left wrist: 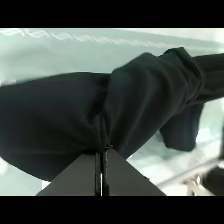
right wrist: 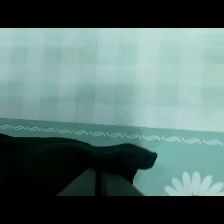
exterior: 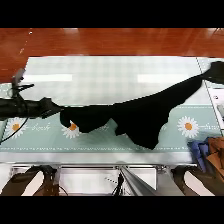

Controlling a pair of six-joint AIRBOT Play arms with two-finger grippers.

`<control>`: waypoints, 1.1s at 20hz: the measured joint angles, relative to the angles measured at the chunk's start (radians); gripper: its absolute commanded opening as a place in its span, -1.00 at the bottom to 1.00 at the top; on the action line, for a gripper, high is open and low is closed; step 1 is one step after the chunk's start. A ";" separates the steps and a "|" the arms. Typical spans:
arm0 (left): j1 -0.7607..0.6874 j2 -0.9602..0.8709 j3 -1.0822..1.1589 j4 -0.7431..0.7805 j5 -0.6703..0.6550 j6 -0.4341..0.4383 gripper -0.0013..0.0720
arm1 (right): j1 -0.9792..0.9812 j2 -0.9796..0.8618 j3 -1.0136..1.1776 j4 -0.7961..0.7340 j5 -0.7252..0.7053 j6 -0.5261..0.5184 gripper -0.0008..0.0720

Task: Fold the shirts.

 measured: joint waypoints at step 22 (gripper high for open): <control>0.094 -0.296 -0.174 -0.047 -0.079 0.126 0.47 | 0.146 -0.349 -0.016 -0.072 -0.191 0.024 -0.93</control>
